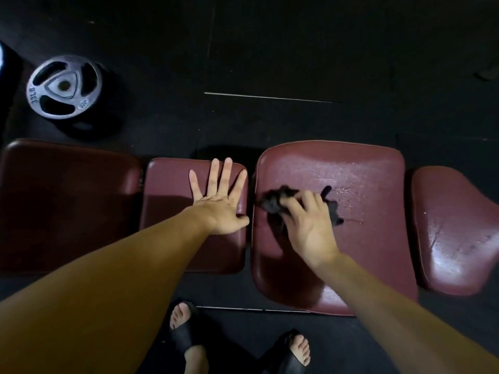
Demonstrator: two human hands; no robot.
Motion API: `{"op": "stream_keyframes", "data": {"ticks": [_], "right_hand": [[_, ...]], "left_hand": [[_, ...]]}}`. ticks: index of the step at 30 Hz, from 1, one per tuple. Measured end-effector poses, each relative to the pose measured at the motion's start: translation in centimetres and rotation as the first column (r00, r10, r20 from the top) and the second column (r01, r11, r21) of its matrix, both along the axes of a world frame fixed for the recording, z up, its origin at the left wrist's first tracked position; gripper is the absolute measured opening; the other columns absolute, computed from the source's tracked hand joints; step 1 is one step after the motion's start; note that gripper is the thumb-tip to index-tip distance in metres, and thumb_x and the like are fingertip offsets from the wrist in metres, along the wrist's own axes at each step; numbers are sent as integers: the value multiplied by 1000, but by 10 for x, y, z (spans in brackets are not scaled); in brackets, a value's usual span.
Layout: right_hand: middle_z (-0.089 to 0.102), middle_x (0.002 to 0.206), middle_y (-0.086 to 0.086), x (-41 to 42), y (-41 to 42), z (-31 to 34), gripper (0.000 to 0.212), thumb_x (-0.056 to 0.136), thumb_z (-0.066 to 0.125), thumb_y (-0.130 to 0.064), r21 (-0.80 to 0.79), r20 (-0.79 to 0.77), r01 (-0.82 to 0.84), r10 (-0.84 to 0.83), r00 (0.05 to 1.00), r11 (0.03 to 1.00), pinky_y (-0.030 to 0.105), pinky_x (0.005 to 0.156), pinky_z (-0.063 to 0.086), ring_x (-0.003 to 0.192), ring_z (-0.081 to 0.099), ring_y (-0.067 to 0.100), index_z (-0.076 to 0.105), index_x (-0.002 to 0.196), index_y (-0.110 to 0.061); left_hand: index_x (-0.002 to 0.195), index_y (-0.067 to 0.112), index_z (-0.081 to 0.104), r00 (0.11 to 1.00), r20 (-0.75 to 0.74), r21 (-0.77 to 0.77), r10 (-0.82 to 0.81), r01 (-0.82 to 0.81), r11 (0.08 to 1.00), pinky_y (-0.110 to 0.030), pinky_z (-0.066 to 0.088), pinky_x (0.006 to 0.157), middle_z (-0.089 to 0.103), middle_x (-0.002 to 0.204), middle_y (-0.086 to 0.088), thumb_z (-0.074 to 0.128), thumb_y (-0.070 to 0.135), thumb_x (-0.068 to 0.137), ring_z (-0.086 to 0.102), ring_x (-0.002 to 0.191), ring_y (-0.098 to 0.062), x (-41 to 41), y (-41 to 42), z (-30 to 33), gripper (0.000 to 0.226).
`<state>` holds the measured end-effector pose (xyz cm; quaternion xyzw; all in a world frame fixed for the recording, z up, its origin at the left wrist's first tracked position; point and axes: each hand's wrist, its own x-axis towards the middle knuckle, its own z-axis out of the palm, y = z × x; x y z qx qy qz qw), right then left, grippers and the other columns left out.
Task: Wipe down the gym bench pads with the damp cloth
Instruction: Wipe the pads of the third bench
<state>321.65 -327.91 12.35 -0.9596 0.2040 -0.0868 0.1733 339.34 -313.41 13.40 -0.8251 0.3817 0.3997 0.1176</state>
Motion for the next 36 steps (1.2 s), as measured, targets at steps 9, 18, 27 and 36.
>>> {"op": "stream_keyframes", "data": {"ticks": [9, 18, 27, 36], "right_hand": [[54, 105, 15, 103, -53, 0, 18, 95, 61, -26, -97, 97, 155, -145, 985, 983, 49, 76, 47, 92, 52, 38, 65, 107, -12], [53, 101, 11, 12, 2, 4, 19, 90, 72, -21, -76, -54, -72, 68, 996, 995, 48, 73, 48, 89, 50, 35, 68, 107, -15], [60, 102, 15, 46, 8, -1, 26, 94, 59, -20, -59, 48, 5, -2, 999, 998, 48, 76, 48, 88, 56, 41, 71, 116, -12], [60, 99, 13, 28, 8, 5, 30, 97, 52, -29, -96, 12, -77, 79, 997, 992, 48, 68, 51, 84, 54, 37, 73, 113, -15]], "left_hand": [[145, 36, -42, 1000, -6, -51, -22, 21, 998, -72, -33, 101, -68, 136, 0, 36, 68, 97, -64, 126, -27, 2, 5, -6, 98], [152, 28, -36, 997, 34, -78, -63, 66, 995, -73, -22, 111, -61, 145, -5, 40, 61, 101, -56, 134, -29, 1, 11, 11, 97], [157, 25, -28, 989, 147, -97, -21, 36, 995, -66, -15, 120, -49, 157, -7, 32, 63, 103, -42, 146, -33, -21, 50, 5, 89], [155, 28, -32, 983, 182, -90, -15, 31, 995, -66, -15, 119, -51, 155, -7, 26, 63, 104, -44, 145, -33, -23, 49, 0, 85]]}}
